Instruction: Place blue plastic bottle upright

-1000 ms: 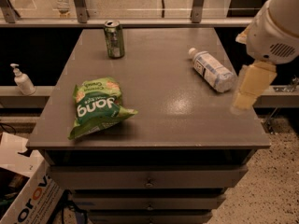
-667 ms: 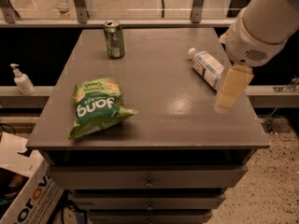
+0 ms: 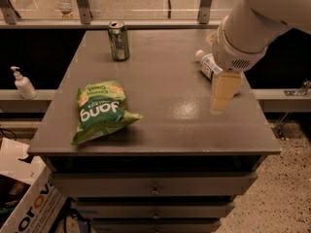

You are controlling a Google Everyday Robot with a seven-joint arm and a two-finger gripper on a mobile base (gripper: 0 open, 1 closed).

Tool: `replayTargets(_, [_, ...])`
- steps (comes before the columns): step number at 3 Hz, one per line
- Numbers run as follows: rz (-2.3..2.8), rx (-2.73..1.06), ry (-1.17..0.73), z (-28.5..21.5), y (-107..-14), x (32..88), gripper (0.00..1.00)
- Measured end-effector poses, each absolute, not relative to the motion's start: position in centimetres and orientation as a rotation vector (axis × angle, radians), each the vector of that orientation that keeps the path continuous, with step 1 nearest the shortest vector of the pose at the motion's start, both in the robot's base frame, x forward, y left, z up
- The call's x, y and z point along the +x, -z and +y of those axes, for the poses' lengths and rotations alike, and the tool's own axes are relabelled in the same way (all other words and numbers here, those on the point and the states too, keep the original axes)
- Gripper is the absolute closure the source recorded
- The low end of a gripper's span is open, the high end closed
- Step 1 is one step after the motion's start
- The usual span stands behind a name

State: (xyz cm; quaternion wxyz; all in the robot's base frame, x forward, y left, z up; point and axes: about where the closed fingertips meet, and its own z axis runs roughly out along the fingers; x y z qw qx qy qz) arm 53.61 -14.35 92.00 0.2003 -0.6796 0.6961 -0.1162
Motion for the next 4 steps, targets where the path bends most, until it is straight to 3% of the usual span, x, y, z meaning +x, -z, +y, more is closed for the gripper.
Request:
replayTargets(3, [2.168,-1.560,0.284,-17.3,-95.1,60.7,0.00])
replayTargets(4, [2.168,-1.560,0.284,-17.3,-95.1,60.7,0.00])
